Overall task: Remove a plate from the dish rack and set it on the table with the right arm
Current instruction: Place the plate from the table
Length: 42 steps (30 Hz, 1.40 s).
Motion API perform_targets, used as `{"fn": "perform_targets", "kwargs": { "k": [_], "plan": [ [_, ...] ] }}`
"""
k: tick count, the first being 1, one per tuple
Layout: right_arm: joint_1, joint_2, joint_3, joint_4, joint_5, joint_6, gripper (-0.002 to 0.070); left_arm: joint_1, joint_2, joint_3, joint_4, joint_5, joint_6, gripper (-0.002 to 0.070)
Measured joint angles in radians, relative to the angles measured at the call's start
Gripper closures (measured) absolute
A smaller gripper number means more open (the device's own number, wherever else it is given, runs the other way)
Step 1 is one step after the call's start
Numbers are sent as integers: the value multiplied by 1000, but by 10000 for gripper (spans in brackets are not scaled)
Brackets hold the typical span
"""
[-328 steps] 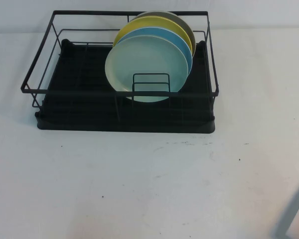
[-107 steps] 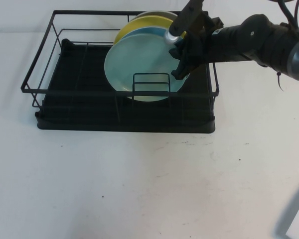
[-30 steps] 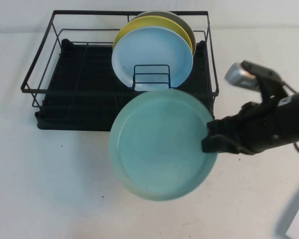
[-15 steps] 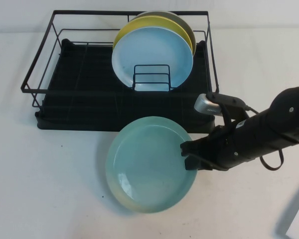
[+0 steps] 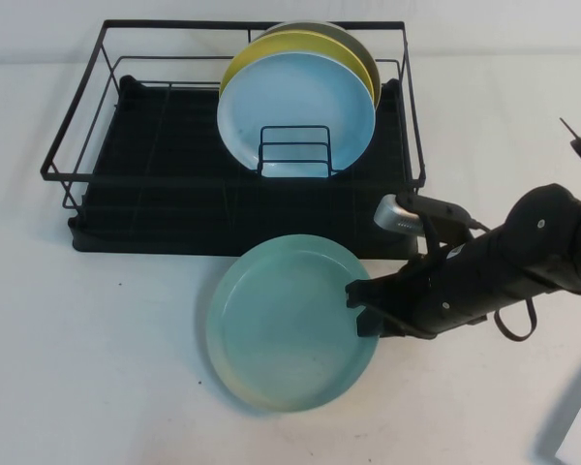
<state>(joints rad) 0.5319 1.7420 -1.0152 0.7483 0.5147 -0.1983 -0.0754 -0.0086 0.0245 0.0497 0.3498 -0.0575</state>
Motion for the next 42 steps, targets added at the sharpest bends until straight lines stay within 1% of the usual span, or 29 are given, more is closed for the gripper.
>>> {"fn": "perform_targets", "kwargs": {
  "k": [7,14,19,26,28,30,33,34,35,37,38,40,42],
  "plan": [
    [0,0,0,2,-20,0,640,0,0,0,0,0,0,679],
    [0,0,0,-36,-44,0,608,0,0,0,0,0,0,679],
    [0,8,0,-63,-104,0,604,0,0,0,0,0,0,679],
    [0,11,0,-67,-111,0,596,0,0,0,0,0,0,679],
    [0,11,0,-67,-111,0,564,0,0,0,0,0,0,679],
    [0,11,0,-71,-111,0,510,0,0,0,0,0,0,679],
    [0,11,0,-80,-111,0,388,0,0,0,0,0,0,679],
    [0,11,0,-82,-111,0,360,0,0,0,0,0,0,679],
    [0,11,0,-85,-111,0,337,0,0,0,0,0,0,679],
    [0,11,0,-89,-111,0,316,0,0,0,0,0,0,679],
    [0,11,0,-89,-111,0,316,0,0,0,0,0,0,679],
    [0,9,0,-93,-104,0,336,0,0,0,0,0,0,679],
    [0,-6,0,-109,-75,0,399,0,0,0,0,0,0,679]
  ]
}}
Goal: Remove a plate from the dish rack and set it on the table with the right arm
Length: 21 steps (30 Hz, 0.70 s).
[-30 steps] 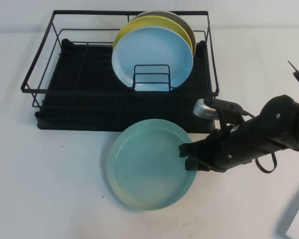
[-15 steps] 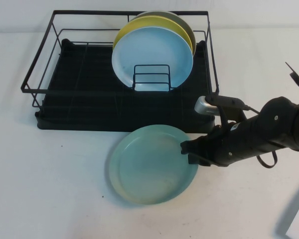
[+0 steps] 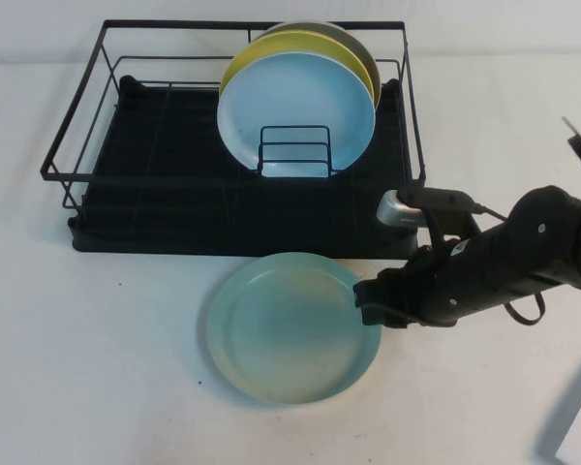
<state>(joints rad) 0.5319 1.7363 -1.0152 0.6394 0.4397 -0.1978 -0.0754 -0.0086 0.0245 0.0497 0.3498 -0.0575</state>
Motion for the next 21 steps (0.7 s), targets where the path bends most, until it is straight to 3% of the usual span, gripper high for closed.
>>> {"fn": "perform_targets", "kwargs": {
  "k": [4,7,21],
  "plan": [
    [0,-63,0,-75,71,0,596,0,0,0,0,0,0,679],
    [0,-141,0,-132,121,0,667,0,0,0,0,0,0,679],
    [-2,-589,0,-294,439,-21,694,0,0,0,0,0,0,679]
  ]
}}
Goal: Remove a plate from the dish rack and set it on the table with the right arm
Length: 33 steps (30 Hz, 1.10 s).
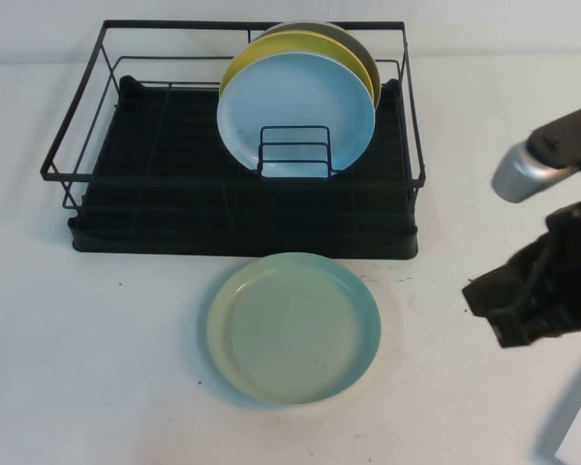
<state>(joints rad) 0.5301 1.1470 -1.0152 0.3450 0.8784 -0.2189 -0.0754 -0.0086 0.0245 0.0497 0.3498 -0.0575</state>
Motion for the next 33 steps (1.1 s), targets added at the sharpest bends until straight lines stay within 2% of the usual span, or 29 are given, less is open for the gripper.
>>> {"fn": "perform_targets", "kwargs": {
  "k": [5,9,13,18,23,26,33],
  "plan": [
    [0,-36,2,-71,13,-1,694,0,0,0,0,0,0,679],
    [-24,-74,95,-120,-109,-1,694,0,0,0,0,0,0,679],
    [-125,-192,306,-129,-379,-2,694,0,0,0,0,0,0,679],
    [-303,-404,682,-131,-835,-2,694,0,0,0,0,0,0,679],
    [-419,-629,989,-131,-1105,-2,694,0,0,0,0,0,0,679],
    [-451,-748,1035,-118,-1088,-2,694,0,0,0,0,0,0,679],
    [-478,-987,1042,-104,-870,-3,694,0,0,0,0,0,0,679]
  ]
}}
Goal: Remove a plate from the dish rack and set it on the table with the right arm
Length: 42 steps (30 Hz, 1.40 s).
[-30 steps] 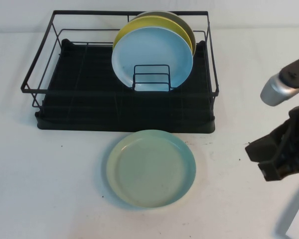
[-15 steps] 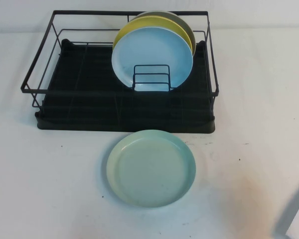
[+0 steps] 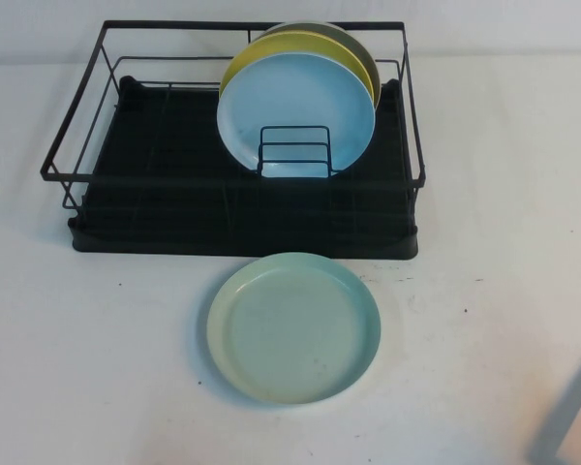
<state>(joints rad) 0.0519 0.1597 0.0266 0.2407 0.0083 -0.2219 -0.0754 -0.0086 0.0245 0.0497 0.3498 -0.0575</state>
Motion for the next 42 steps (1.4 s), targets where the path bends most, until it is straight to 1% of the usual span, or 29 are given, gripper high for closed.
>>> {"fn": "perform_targets", "kwargs": {
  "k": [6,12,42],
  "plan": [
    [0,-160,2,0,245,0,694,0,0,0,0,0,0,679],
    [-6,-167,2,-4,348,0,694,0,-2,0,0,0,0,679],
    [-9,-167,2,-6,351,0,694,0,-2,0,0,0,0,679]
  ]
}}
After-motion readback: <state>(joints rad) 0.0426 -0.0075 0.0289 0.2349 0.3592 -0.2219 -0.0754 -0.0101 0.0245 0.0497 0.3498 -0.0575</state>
